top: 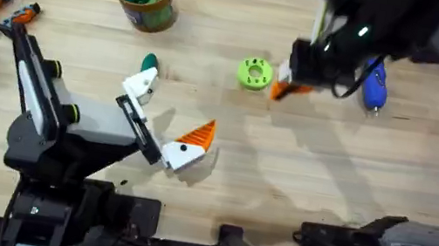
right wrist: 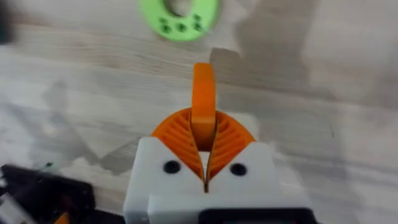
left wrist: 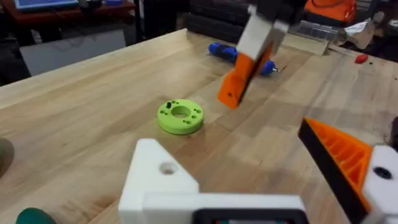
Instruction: Pick up the gripper from the table and insert it into the empty holder that is missing its gripper. Then pick up a screw, insert it into the mounting hole, and use the screwdriver to tighten it. Finally, clean up the table by picking up the vegetable and placing it into the bucket.
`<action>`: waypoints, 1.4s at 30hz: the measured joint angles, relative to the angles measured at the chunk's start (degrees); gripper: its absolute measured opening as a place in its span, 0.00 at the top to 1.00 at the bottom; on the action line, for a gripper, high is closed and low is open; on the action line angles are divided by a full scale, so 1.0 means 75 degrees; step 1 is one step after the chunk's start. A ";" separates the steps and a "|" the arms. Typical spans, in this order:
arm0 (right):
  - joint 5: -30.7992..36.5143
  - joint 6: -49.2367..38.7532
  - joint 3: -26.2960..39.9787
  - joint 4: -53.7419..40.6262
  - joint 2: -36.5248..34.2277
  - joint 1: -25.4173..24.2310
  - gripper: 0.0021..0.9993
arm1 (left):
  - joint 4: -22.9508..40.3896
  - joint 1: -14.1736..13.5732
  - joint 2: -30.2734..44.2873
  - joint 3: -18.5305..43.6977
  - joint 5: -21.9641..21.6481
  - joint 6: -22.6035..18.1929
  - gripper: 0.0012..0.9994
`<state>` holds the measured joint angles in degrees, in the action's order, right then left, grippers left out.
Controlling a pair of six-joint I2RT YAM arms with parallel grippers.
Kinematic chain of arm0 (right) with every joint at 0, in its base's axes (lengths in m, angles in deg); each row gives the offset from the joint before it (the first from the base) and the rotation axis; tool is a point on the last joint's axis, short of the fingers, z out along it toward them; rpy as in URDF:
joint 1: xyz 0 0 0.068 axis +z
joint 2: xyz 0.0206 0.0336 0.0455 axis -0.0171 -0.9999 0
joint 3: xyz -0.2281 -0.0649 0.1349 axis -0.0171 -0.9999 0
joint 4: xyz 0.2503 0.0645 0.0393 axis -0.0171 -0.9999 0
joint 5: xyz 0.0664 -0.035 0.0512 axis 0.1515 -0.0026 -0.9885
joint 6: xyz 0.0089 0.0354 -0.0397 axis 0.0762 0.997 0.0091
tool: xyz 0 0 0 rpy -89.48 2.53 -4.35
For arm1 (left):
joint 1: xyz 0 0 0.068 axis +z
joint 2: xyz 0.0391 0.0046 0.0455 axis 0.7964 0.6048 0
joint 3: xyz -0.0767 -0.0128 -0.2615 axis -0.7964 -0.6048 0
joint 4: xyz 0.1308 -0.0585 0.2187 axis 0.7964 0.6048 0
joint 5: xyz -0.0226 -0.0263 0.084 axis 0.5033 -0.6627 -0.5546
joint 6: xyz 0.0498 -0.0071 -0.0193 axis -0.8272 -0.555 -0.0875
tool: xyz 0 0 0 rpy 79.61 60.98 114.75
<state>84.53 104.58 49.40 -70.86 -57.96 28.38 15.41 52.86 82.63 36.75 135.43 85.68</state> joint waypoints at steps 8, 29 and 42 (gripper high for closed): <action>-0.2405 -0.1891 0.0485 0.0406 0.0166 -0.0465 0.99 | -0.0002 0.0000 0.0000 0.0000 0.0000 0.0000 0.01; -0.6975 -0.4133 0.0233 0.0479 -0.0193 -0.2269 0.99 | 0.0000 0.0000 0.0000 0.0000 0.0000 0.0000 0.01; -0.9918 -0.4213 -0.2018 0.2337 -0.1085 -0.2656 0.99 | 0.0000 0.0000 0.0000 0.0000 0.0000 0.0000 0.01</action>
<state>10.14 72.98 34.27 -53.33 -66.10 8.45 15.41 52.86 82.63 36.75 135.43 85.68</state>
